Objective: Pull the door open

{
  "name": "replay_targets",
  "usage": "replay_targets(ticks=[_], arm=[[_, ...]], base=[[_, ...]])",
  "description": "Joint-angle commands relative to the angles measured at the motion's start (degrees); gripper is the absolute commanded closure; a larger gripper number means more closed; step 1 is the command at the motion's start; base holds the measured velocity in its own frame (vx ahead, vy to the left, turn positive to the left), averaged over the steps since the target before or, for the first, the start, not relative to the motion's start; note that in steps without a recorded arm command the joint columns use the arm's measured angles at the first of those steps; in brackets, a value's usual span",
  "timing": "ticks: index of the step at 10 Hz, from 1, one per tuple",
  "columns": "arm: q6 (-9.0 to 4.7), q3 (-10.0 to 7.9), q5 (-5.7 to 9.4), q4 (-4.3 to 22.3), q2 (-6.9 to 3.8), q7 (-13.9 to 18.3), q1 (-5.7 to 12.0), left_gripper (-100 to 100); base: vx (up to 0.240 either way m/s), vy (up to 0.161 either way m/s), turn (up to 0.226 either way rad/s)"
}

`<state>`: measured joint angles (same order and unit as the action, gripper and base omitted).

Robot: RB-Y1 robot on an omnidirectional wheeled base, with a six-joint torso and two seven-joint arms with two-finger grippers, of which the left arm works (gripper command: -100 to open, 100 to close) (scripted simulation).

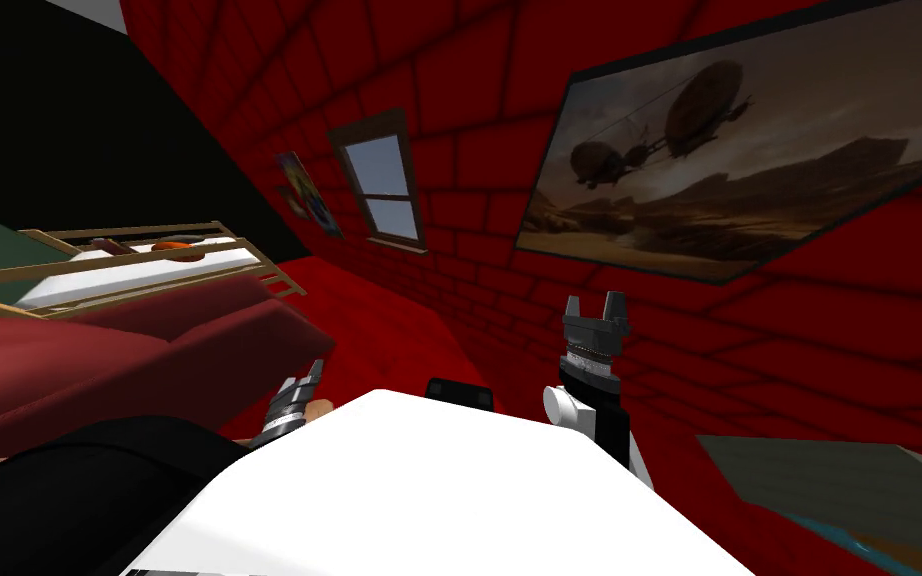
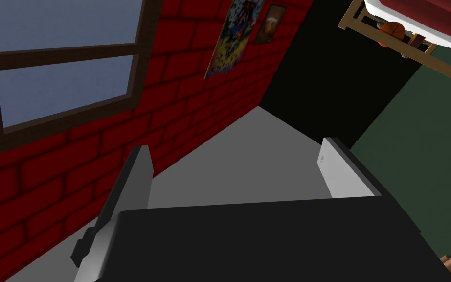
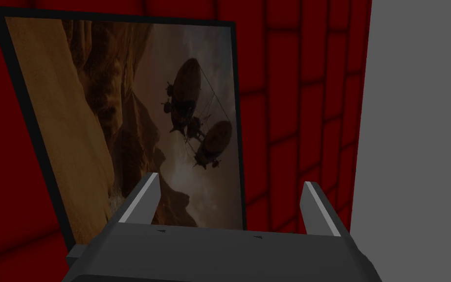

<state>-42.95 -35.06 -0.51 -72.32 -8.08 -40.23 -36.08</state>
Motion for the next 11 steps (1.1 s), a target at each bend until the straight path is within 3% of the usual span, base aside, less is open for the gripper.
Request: replay_targets(ticks=[1,11], arm=[[-0.46,-0.59,-0.06,1.17,0.03,-0.86,0.16,-100],[-2.45,-4.85,-0.53,7.20,0.89,-6.56,0.38,-100]], base=[[-0.069,-0.042,0.323],[-0.075,-0.031,0.354]])
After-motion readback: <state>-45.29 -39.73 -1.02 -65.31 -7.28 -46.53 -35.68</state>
